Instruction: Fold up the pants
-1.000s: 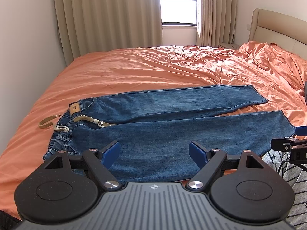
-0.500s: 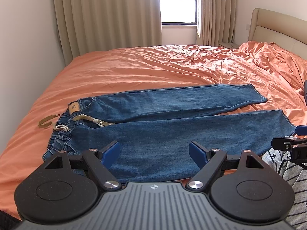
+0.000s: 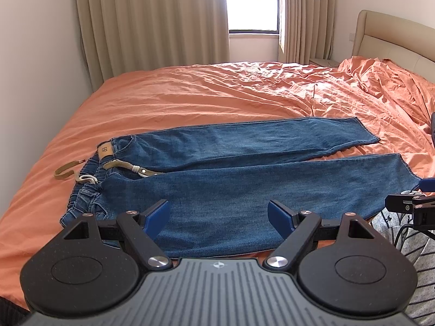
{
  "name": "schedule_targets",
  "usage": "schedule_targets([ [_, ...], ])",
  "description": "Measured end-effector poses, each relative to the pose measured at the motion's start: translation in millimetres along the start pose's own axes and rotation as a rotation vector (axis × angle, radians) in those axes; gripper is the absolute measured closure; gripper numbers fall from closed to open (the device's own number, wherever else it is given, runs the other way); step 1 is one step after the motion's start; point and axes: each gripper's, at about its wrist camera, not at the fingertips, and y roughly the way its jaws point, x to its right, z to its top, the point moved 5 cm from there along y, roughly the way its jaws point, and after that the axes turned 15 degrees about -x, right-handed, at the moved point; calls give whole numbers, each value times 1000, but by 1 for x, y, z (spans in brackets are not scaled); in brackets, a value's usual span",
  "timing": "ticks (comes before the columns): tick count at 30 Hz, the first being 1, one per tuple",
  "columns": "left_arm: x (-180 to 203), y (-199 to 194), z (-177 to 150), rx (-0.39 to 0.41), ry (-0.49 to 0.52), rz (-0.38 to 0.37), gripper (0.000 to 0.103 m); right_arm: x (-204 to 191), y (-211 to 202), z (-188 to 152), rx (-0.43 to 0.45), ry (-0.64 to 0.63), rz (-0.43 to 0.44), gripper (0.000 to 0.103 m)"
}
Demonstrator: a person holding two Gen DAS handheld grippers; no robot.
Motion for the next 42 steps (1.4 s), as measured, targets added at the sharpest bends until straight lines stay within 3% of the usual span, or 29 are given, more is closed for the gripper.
schedule_targets([
  [22, -2, 6, -5, -1, 19, 3, 8, 3, 7, 2, -13, 4, 23, 22],
  [25, -7, 8, -3, 10, 63, 15, 10, 10, 9, 4, 24, 0, 54, 22],
  [27, -16, 9, 2, 26, 114, 30, 18, 17, 11, 7, 73, -15, 61, 22],
  [30, -36, 15, 9, 31, 181, 36, 22, 31, 18, 12, 149, -67, 33, 22],
  [35, -72, 41, 16, -57, 336, -1, 45, 60, 44, 25, 112, -63, 11, 22],
  [38, -91, 65, 13, -141, 462, 24, 53, 76, 61, 32, 63, -19, 27, 24],
  [42, -119, 104, 4, -299, 605, 35, 56, 87, 82, 39, 15, 9, 26, 50],
])
